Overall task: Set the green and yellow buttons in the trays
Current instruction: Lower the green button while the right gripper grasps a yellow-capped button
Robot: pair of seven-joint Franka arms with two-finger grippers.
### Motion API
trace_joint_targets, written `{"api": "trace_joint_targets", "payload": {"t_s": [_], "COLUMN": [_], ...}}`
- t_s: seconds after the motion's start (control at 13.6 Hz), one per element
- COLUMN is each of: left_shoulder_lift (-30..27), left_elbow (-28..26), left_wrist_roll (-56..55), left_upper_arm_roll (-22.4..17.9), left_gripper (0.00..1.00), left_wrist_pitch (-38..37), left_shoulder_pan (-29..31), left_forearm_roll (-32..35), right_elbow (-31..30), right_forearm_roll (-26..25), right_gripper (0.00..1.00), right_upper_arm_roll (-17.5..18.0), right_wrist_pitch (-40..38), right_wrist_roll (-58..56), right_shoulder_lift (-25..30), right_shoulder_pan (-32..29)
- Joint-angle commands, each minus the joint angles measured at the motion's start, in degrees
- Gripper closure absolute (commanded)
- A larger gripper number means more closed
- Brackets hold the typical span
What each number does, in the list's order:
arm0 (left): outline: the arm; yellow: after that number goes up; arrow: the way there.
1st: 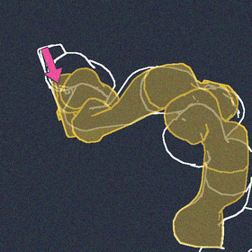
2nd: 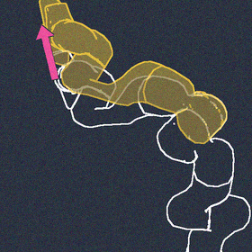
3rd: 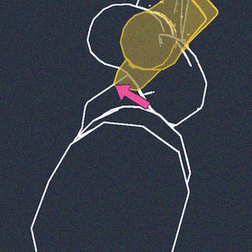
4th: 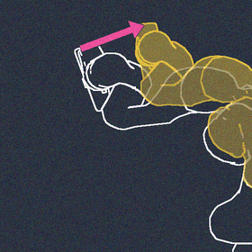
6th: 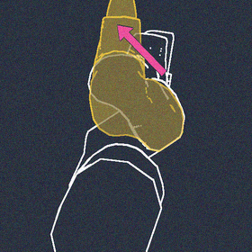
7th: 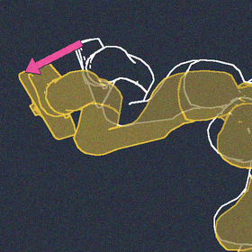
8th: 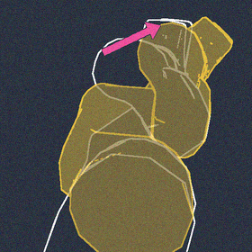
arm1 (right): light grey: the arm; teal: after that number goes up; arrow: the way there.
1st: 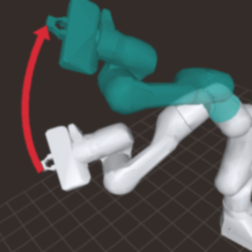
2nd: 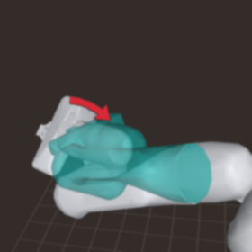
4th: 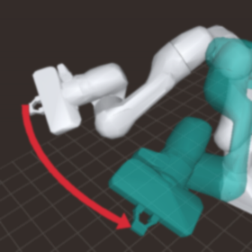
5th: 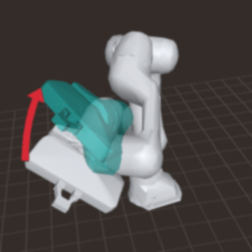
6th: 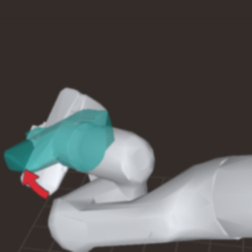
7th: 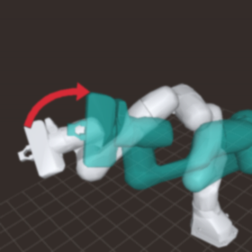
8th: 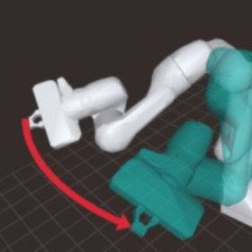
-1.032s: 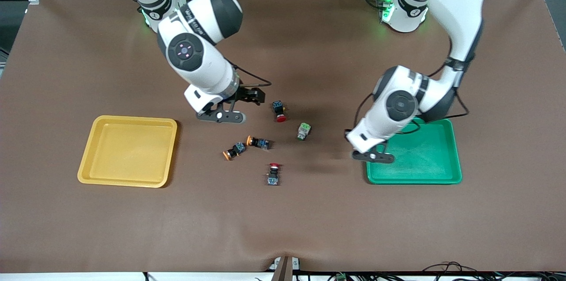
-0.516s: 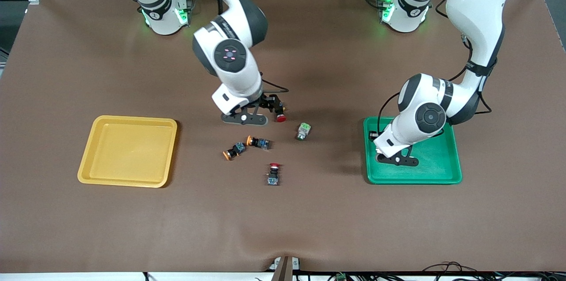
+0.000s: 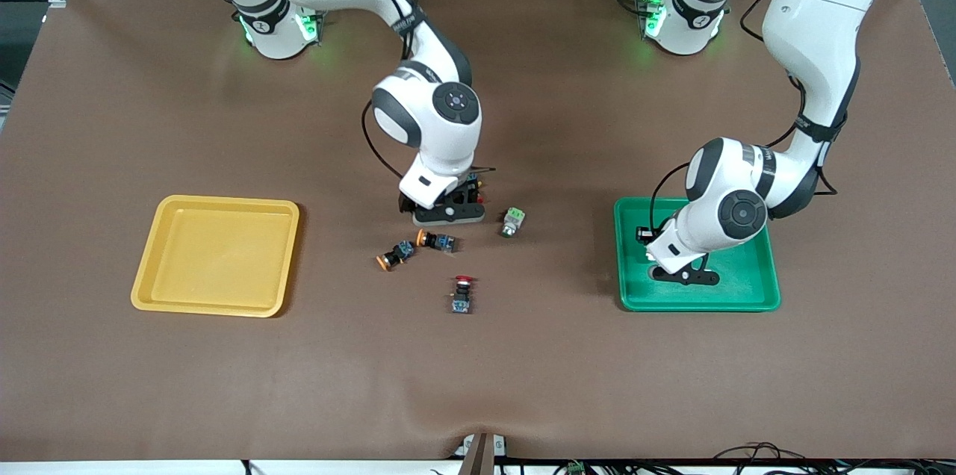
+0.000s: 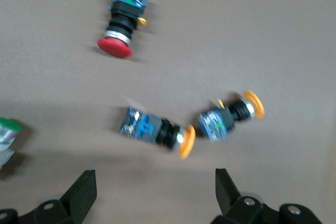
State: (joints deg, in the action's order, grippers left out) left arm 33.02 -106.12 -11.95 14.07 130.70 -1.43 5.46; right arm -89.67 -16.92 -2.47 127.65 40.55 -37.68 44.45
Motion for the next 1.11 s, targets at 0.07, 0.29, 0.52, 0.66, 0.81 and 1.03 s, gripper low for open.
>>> {"api": "trace_joint_targets", "payload": {"t_s": [0.07, 0.29, 0.52, 0.66, 0.81, 1.03], "left_shoulder_lift": [-0.1, -0.3, -1.1, -1.6, -1.7, -2.5], "left_elbow": [-0.2, -0.2, -0.1, -0.1, 0.0, 0.1], "left_wrist_roll": [0.1, 0.1, -0.1, 0.1, 0.1, 0.1], "left_upper_arm_roll": [0.3, 0.3, 0.4, 0.4, 0.5, 0.6], "left_gripper": [0.31, 0.0, 0.0, 0.0, 0.0, 0.0], "left_wrist_pitch": [1.0, 0.9, 0.3, 0.2, 0.0, -1.1], "left_shoulder_pan": [1.0, 1.1, 1.2, 1.2, 1.2, 1.2], "left_forearm_roll": [1.7, 1.7, 1.7, 1.7, 1.7, 1.6], "right_elbow": [1.1, 1.0, 1.0, 1.2, 1.3, 1.3], "right_forearm_roll": [-5.6, -9.8, -11.3, -11.3, -11.5, -12.4], "right_gripper": [0.0, 0.0, 0.0, 0.0, 0.0, 0.0], "right_upper_arm_roll": [-0.4, -0.4, -0.4, -0.4, -0.4, -0.4], "right_wrist_pitch": [6.1, 6.1, 6.2, 6.3, 6.3, 8.4], "right_wrist_roll": [-5.4, -8.0, -7.9, -7.2, -7.1, -7.8], "right_shoulder_lift": [-3.5, -4.4, -6.0, -7.2, -7.6, -8.4], "right_shoulder_pan": [-0.4, -0.6, 0.2, 0.5, 0.4, 0.4]}}
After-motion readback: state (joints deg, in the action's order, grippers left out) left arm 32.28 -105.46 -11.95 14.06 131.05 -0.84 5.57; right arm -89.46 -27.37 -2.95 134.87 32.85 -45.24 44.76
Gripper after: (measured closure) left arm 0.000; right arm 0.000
